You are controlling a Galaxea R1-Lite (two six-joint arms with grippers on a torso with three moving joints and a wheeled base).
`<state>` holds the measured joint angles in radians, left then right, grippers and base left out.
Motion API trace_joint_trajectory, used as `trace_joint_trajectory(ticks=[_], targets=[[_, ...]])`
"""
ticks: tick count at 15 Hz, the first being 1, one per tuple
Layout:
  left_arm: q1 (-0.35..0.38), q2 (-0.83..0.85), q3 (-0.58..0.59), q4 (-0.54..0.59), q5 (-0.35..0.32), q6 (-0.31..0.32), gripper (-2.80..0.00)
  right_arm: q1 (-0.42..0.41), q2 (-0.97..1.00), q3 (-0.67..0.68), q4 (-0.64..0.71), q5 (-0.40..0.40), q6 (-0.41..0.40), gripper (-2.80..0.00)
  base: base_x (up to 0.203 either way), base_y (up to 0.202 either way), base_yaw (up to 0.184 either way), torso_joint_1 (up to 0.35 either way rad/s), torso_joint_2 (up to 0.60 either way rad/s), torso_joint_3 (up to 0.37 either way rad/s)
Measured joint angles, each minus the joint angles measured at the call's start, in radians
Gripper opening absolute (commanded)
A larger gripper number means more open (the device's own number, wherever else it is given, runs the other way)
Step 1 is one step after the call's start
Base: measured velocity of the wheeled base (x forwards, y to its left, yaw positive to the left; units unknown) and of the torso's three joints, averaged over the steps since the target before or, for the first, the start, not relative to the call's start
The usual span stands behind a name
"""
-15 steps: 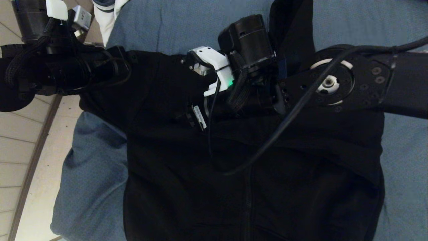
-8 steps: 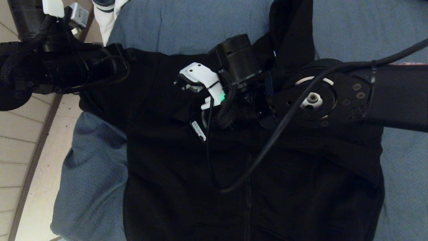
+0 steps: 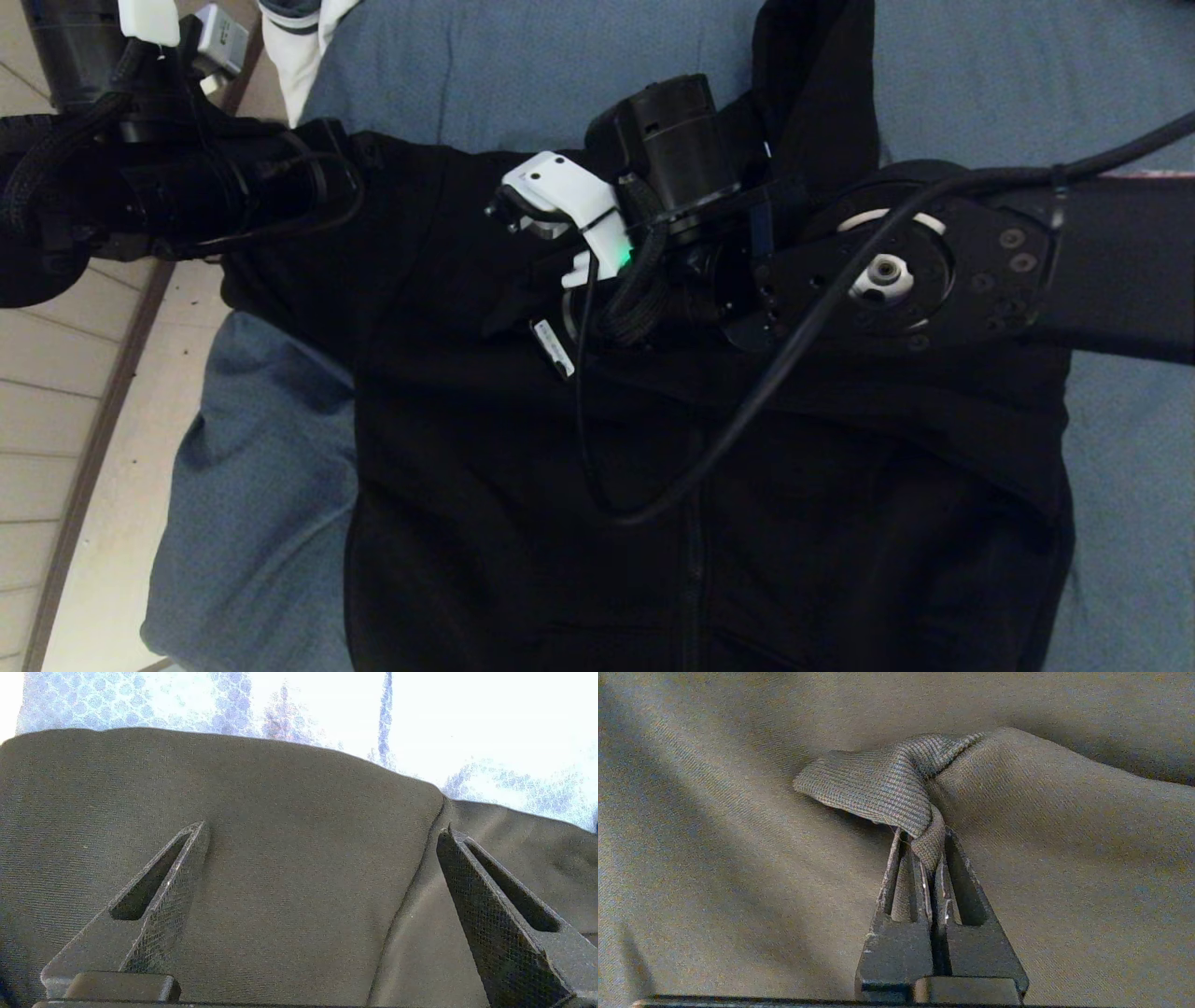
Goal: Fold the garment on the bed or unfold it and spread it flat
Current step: Unfold the black sweatshirt
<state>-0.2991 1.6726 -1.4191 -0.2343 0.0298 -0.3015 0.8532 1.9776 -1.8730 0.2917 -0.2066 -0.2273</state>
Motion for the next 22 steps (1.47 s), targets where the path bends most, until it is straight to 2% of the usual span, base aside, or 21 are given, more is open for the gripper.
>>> trace_joint_trajectory(ticks=[4, 6, 7, 12, 15, 20, 22], targets=[[0.0, -0.001, 0.004, 0.0, -0.001, 0.0, 0.0, -0.014, -0.06, 0.027, 0.006, -0.008, 0.002, -2.8, 0.0, 0.0, 0.0, 0.0, 0.0, 0.0], [0.0, -0.01, 0.003, 0.0, -0.006, -0.001, 0.0, -0.072, -0.122, 0.05, 0.008, -0.018, -0.004, -2.8, 0.0, 0.0, 0.0, 0.0, 0.0, 0.0], [0.0, -0.015, 0.004, 0.0, -0.007, -0.001, 0.0, -0.127, -0.165, 0.066, 0.009, -0.02, -0.012, -2.8, 0.0, 0.0, 0.0, 0.0, 0.0, 0.0], [0.0, -0.038, 0.015, 0.0, -0.009, -0.003, 0.0, -0.511, -0.402, 0.188, 0.026, -0.02, -0.075, -2.8, 0.0, 0.0, 0.0, 0.0, 0.0, 0.0], [0.0, -0.057, 0.022, 0.001, -0.011, -0.003, 0.0, -0.795, -0.531, 0.283, 0.034, 0.017, -0.092, -2.8, 0.0, 0.0, 0.0, 0.0, 0.0, 0.0], [0.0, -0.074, 0.025, 0.001, -0.01, -0.003, 0.0, -1.334, -0.622, 0.377, 0.016, 0.202, -0.097, -2.8, 0.0, 0.0, 0.0, 0.0, 0.0, 0.0], [0.0, -0.079, 0.027, 0.001, -0.011, -0.003, 0.0, -1.5, -0.596, 0.385, -0.036, 0.285, -0.098, -2.8, 0.0, 0.0, 0.0, 0.0, 0.0, 0.0]])
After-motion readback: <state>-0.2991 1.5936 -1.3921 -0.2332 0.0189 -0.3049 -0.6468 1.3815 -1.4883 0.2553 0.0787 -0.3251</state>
